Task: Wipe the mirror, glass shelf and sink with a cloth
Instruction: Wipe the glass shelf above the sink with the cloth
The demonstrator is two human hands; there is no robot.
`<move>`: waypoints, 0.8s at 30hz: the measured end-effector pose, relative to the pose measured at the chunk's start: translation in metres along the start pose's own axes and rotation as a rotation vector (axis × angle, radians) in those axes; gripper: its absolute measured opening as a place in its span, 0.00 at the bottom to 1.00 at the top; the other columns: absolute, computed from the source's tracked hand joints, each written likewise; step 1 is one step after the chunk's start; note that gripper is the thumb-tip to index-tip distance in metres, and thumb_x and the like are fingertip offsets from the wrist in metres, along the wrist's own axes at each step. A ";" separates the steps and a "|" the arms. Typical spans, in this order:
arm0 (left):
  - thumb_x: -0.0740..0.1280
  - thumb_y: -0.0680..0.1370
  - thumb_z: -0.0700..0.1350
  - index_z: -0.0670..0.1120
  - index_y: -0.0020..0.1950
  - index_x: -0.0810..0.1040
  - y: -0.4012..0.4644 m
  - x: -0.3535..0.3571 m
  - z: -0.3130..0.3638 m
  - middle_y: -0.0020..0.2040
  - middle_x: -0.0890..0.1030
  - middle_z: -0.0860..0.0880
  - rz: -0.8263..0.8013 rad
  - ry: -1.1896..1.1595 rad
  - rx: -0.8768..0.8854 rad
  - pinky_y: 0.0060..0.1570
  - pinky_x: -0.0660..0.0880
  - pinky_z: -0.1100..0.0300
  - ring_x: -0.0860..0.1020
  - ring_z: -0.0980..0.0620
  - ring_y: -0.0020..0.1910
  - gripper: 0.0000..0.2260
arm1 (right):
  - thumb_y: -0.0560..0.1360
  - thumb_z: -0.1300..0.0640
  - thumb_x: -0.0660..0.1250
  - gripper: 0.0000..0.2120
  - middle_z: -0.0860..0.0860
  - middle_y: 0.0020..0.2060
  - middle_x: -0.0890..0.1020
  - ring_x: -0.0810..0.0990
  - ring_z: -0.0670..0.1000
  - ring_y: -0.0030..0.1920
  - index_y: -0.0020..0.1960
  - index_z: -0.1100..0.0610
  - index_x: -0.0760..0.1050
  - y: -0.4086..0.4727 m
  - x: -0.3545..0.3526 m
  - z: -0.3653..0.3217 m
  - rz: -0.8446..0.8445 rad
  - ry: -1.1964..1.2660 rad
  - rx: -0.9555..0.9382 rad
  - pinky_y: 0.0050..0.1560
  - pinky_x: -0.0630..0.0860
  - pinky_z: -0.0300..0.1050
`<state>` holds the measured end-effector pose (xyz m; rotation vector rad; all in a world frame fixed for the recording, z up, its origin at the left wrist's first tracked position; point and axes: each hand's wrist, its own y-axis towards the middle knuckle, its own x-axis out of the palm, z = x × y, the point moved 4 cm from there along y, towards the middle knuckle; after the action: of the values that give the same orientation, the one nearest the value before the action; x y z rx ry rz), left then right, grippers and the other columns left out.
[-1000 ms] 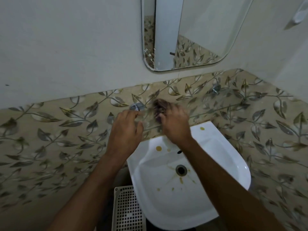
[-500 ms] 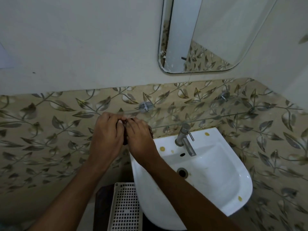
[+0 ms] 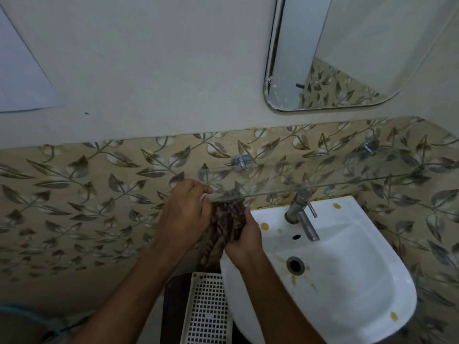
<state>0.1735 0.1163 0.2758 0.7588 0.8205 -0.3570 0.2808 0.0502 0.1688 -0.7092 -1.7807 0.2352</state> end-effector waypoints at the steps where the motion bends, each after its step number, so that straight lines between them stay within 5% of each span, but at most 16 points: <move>1: 0.61 0.79 0.43 0.44 0.53 0.81 -0.001 0.000 0.002 0.48 0.77 0.46 -0.009 -0.001 -0.002 0.51 0.76 0.50 0.75 0.47 0.51 0.11 | 0.84 0.47 0.55 0.24 0.63 0.62 0.81 0.78 0.62 0.62 0.65 0.63 0.77 0.006 0.011 -0.008 -0.034 0.108 0.032 0.62 0.76 0.57; 5: 0.64 0.79 0.41 0.44 0.55 0.81 0.000 0.001 0.006 0.49 0.77 0.47 -0.030 0.020 -0.013 0.51 0.76 0.50 0.75 0.48 0.50 0.08 | 0.81 0.56 0.55 0.21 0.63 0.62 0.78 0.76 0.61 0.63 0.70 0.63 0.72 0.027 0.051 -0.016 -0.122 0.269 -0.006 0.65 0.74 0.52; 8: 0.63 0.78 0.43 0.45 0.57 0.80 0.004 0.001 0.007 0.51 0.77 0.47 -0.029 0.018 -0.019 0.53 0.75 0.53 0.75 0.49 0.52 0.11 | 0.78 0.56 0.57 0.21 0.63 0.62 0.79 0.78 0.61 0.61 0.68 0.64 0.73 0.021 0.053 0.002 -0.151 0.153 0.070 0.70 0.70 0.51; 11: 0.63 0.79 0.42 0.44 0.57 0.80 0.004 0.003 0.007 0.52 0.78 0.47 -0.033 0.020 -0.016 0.55 0.74 0.54 0.75 0.49 0.53 0.10 | 0.80 0.56 0.57 0.19 0.65 0.56 0.82 0.83 0.63 0.55 0.61 0.67 0.78 0.006 0.034 0.001 -0.209 0.140 0.170 0.61 0.77 0.55; 13: 0.62 0.79 0.43 0.45 0.57 0.80 0.003 0.003 0.007 0.51 0.78 0.47 -0.038 0.007 -0.006 0.54 0.73 0.55 0.75 0.49 0.53 0.10 | 0.82 0.57 0.53 0.20 0.66 0.52 0.82 0.85 0.64 0.48 0.57 0.67 0.79 0.007 0.022 -0.022 -0.134 0.187 0.069 0.49 0.83 0.58; 16: 0.62 0.79 0.43 0.45 0.57 0.80 0.002 0.006 0.007 0.51 0.78 0.47 -0.025 -0.009 0.002 0.53 0.74 0.55 0.75 0.49 0.53 0.10 | 0.81 0.59 0.53 0.14 0.60 0.42 0.81 0.82 0.58 0.40 0.51 0.62 0.77 0.018 0.032 -0.046 -0.108 0.276 -0.039 0.36 0.84 0.48; 24: 0.61 0.78 0.43 0.44 0.55 0.80 0.012 0.020 0.023 0.51 0.77 0.47 -0.027 -0.021 0.033 0.54 0.72 0.54 0.73 0.49 0.52 0.10 | 0.80 0.60 0.60 0.18 0.67 0.60 0.79 0.81 0.65 0.58 0.64 0.70 0.75 -0.005 0.023 -0.019 -0.236 0.146 0.145 0.60 0.77 0.60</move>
<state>0.2048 0.1076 0.2759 0.7739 0.8074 -0.4021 0.2922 0.0553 0.1958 -0.3980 -1.6714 0.1470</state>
